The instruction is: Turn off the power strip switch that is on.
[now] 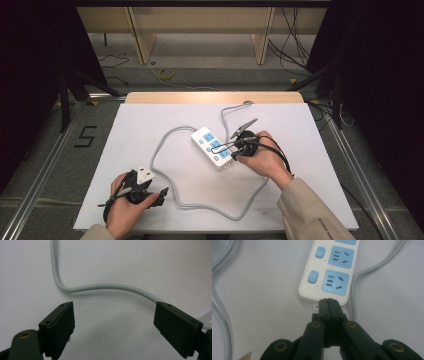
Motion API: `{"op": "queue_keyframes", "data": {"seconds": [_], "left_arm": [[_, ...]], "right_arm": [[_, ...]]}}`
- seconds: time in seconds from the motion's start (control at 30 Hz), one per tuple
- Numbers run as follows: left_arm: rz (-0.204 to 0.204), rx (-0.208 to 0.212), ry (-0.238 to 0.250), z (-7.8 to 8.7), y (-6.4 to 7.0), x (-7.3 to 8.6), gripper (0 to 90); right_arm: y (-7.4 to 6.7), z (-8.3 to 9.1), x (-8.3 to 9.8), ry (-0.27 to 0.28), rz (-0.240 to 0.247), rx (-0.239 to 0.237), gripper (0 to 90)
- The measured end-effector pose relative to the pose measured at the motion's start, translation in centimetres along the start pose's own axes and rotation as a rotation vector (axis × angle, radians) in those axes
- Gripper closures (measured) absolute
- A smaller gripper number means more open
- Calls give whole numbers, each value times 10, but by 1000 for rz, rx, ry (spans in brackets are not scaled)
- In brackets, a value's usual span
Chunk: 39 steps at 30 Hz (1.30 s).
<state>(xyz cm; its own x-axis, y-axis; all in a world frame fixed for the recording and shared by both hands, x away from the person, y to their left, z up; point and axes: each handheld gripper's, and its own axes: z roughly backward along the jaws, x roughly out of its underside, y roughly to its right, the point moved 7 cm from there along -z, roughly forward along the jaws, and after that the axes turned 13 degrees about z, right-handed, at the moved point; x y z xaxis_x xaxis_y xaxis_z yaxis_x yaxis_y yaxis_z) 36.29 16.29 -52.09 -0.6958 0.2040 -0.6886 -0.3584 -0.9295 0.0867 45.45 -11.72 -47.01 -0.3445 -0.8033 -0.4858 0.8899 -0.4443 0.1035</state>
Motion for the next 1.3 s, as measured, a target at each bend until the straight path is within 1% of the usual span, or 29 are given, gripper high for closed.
{"op": "queue_keyframes", "data": {"seconds": [0.2,0.43,0.6,1.1,1.3], "left_arm": [[1,1,1,0,0,0,167],[1,1,4,0,0,0,167],[0,2,2,0,0,0,168],[1,3,4,0,1,0,168],[1,3,4,0,1,0,168]], "right_arm": [[1,-3,-2,-7,0,1,900],[4,-4,-8,-9,8,2,900],[5,-5,-12,-11,5,3,900],[10,-12,-22,-23,19,4,900],[11,-14,-26,-27,16,2,900]]}}
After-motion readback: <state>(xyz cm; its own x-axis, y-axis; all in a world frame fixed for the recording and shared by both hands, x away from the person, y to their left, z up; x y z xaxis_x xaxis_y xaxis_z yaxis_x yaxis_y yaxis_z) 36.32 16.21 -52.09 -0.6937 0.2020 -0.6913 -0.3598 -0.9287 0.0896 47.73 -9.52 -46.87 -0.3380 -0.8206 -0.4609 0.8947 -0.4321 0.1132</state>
